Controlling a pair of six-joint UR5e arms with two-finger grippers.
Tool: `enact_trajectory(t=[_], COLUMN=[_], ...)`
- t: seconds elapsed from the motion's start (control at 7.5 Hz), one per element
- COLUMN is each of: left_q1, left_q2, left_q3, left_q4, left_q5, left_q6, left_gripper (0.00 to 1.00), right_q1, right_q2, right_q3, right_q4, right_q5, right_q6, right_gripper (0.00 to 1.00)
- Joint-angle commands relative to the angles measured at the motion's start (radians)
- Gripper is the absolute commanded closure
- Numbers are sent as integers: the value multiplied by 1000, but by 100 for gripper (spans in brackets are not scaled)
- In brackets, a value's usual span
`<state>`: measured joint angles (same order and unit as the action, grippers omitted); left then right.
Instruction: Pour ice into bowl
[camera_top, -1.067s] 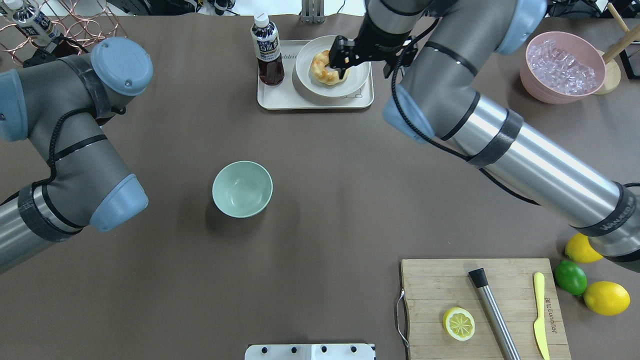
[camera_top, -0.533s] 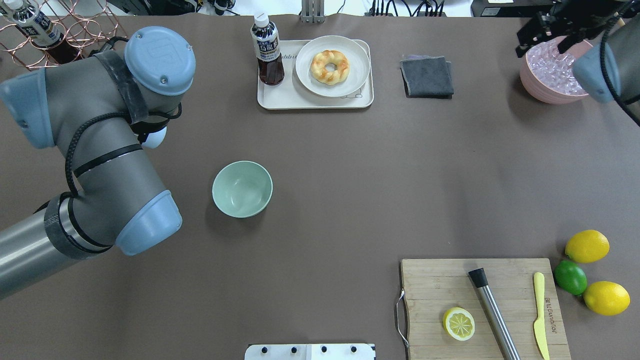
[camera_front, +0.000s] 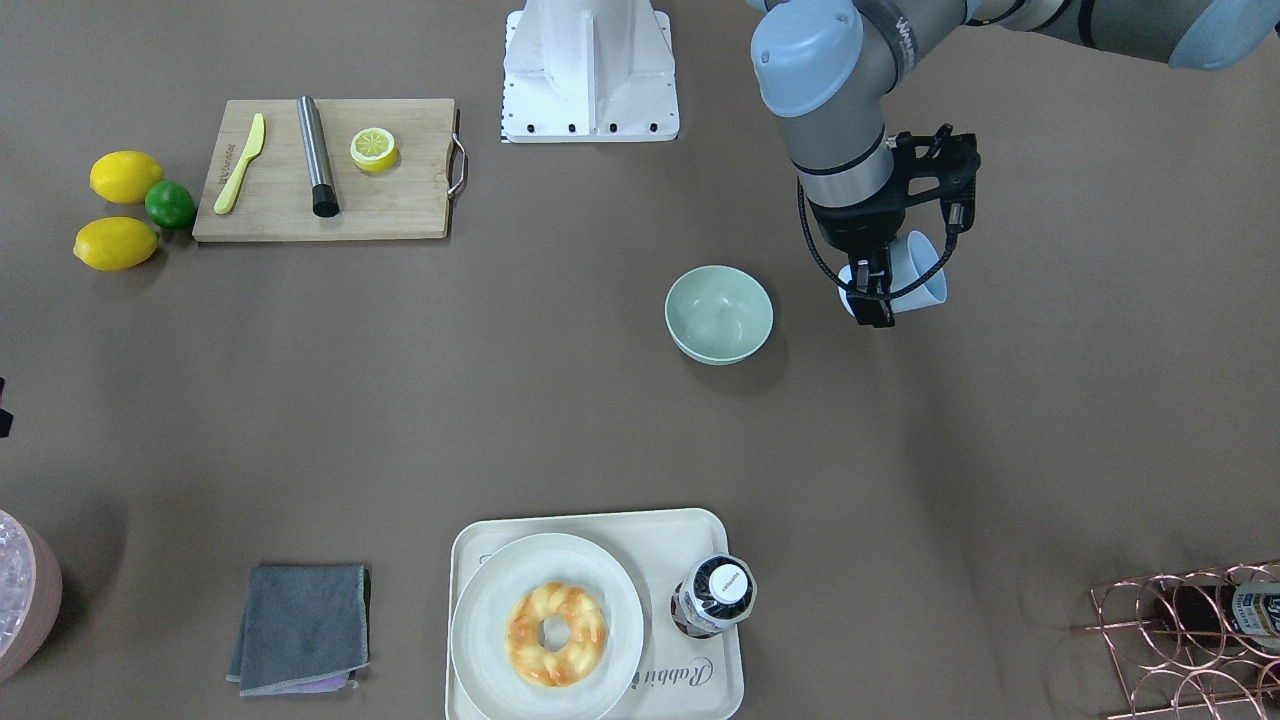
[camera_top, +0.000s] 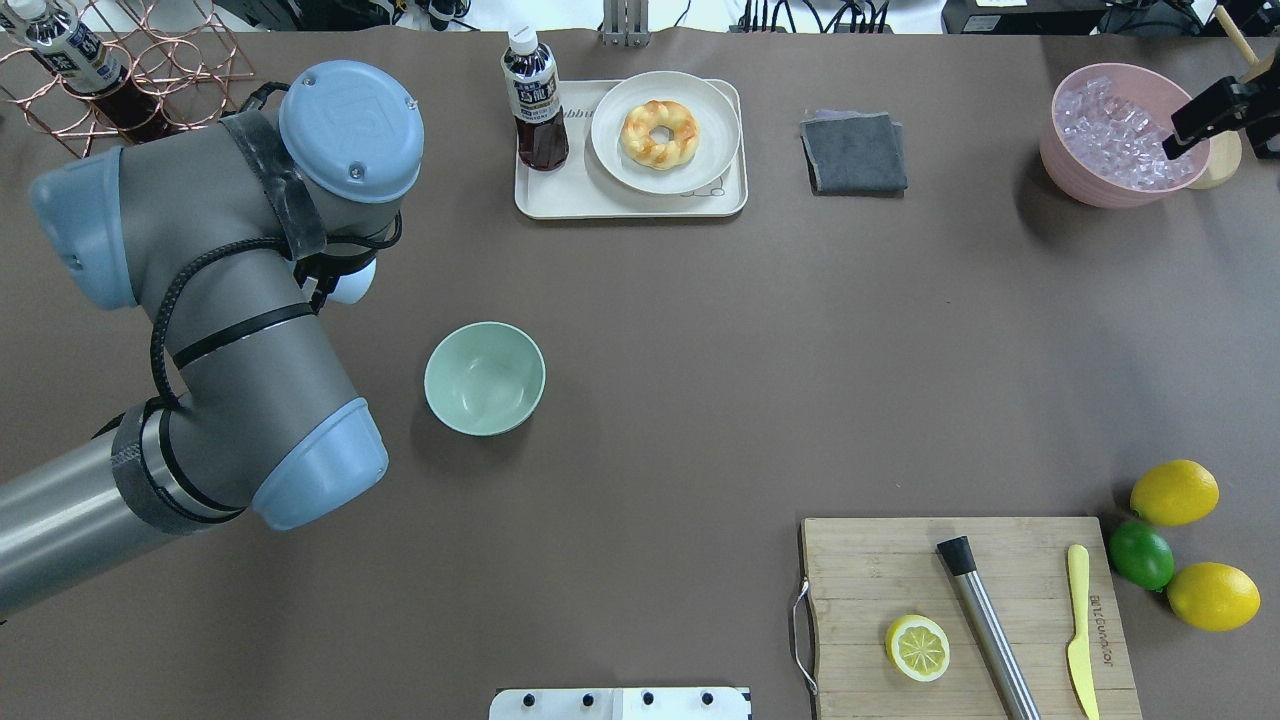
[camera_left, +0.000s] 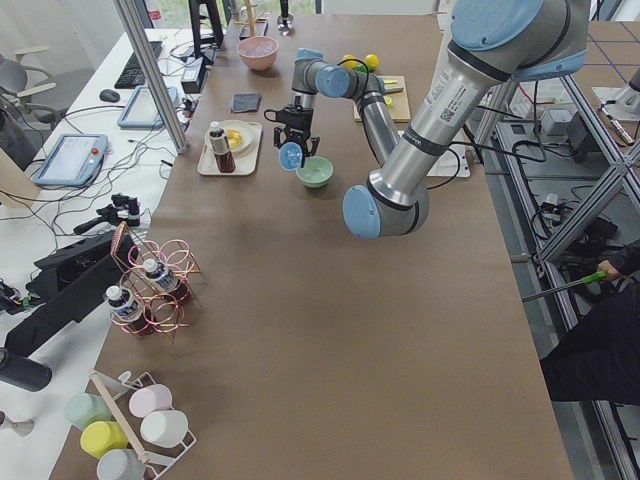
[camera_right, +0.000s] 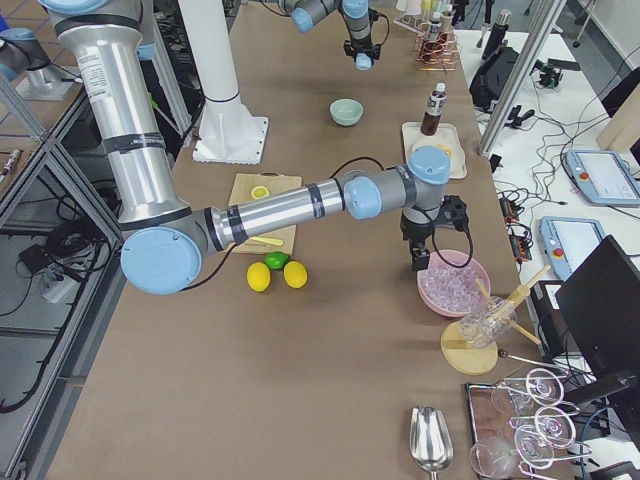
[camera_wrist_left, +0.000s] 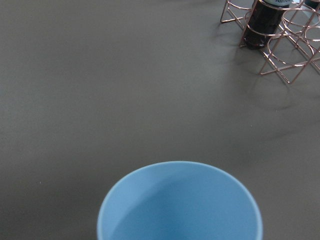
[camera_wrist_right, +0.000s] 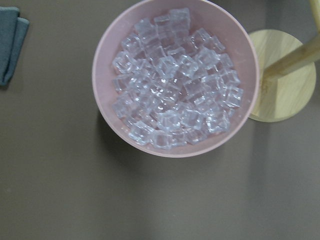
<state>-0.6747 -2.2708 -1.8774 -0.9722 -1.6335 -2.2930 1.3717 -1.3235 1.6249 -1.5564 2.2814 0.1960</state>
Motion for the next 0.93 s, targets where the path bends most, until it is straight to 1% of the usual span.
enact_trajectory(t=[0.0,0.13,0.27,0.4,0.53,0.8], left_q1=[3,21,58,96,107,132], left_q2=[-33,-33,-35,-32,-30,-30], left_q3=[3,14,14,24,56,66], left_q4=[-63,-109,-137,-193,-274,-354], left_q5=[-18,-40,-39,-34,-41,-42], left_q6=[-55,-86,-127,-173,-215,-259], left_gripper=[49,49,49,49,49,49], right_q1=[65,84,105,118,122,128], right_q2=[-90,-126,-143,-143,-151,-171], right_q3=[-37,-68,-109,-120,-120,-112], right_q4=[56,137,192,205,205,196], right_q5=[36,44,55,62,63,58], right_q6=[-44,-46,-72,-82,-83,-47], right_gripper=[1,1,1,1,1,1])
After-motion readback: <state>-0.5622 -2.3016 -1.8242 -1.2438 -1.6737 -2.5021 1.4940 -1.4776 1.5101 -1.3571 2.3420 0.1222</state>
